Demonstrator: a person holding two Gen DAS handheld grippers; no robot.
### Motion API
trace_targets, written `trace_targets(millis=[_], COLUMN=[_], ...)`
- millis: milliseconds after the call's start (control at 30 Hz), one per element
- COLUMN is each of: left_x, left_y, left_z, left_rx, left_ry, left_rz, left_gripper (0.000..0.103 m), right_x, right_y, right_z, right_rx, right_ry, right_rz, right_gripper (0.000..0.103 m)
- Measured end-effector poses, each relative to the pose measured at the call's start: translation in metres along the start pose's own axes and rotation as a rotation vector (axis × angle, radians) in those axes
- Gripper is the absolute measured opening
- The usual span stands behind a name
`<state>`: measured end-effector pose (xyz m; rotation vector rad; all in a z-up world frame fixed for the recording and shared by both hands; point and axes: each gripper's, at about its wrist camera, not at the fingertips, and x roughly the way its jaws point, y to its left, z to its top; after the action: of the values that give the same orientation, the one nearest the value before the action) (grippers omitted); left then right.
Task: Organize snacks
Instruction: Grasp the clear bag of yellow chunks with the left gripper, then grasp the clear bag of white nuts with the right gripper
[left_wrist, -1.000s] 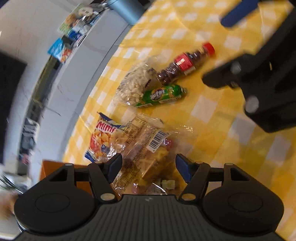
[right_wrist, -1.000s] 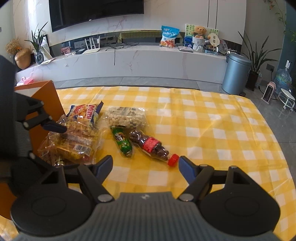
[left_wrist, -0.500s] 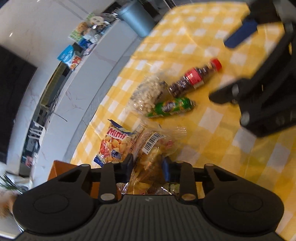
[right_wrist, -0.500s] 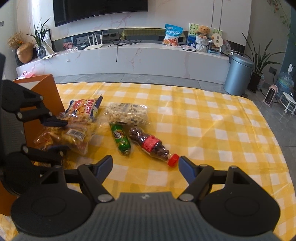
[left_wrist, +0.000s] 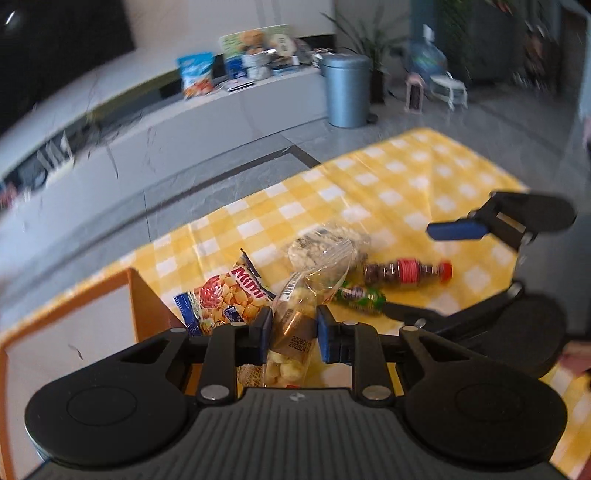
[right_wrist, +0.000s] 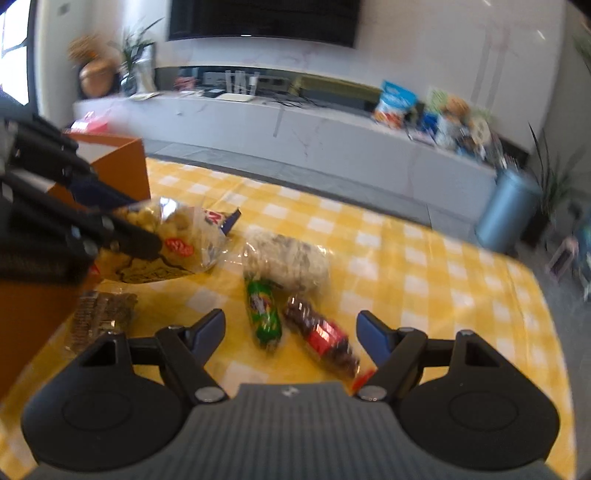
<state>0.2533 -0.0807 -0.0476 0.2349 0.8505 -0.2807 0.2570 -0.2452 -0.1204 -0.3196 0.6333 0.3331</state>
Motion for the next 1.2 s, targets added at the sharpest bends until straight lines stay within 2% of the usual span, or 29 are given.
trace_targets(millis=[200,400,533,667,733,767,933,967,1033,1100,1200], left_x=[0.001,0.007,0.008,0.009,0.009,0.009,0.008,0.007,0.006,0.004,0.001], left_y=[0.02,0.034,0.037,0.038,0.038,0.039,0.038,0.037,0.036,0.035,0.035], left_z=[0.006,0.008,0.007,0.005,0.004,0.004,0.0,0.0,-0.002,-0.003,-0.004], left_rx=[-0.132,-0.188,-0.198,-0.208,-0.208,-0.208,-0.222,-0.222,-0.224,-0.228,-0.245], left_ry=[-0.019,-0.005,-0.001,0.0,0.001,0.001,0.003,0.003,0.002,0.0,-0.005], left_rz=[0.012,-0.002,-0.013,-0.023,-0.026,-0.029,-0.038,-0.036,-0.037,-0.04,-0.045], left_gripper=[0.028,0.028,0.028,0.028,0.028,0.028,0.028,0.028,0.028,0.028,0.028], right_x=[0.03,0.051,0.072,0.089,0.093,0.092,0.088,0.086,0.079,0.072,0.06], right_y=[0.009,0.028,0.035,0.031,0.027,0.026,0.019,0.018,0.017,0.012,0.01], right_z=[0.012,0.028,0.036,0.038,0.037,0.037,0.037,0.037,0.039,0.041,0.041], right_rx=[-0.204,-0.333,-0.37,-0.326,-0.27,-0.256,-0.2,-0.196,-0.179,-0.127,-0.085], right_ry=[0.003,-0.017,0.001,0.055,0.061,0.055,0.069,0.059,0.048,0.042,0.012], right_rz=[-0.017,0.008,0.01,0.027,0.031,0.022,0.046,0.047,0.044,0.079,0.071], right_gripper=[0.076,0.076,0.076,0.075,0.068,0.06,0.052,0.046,0.043,0.04,0.028])
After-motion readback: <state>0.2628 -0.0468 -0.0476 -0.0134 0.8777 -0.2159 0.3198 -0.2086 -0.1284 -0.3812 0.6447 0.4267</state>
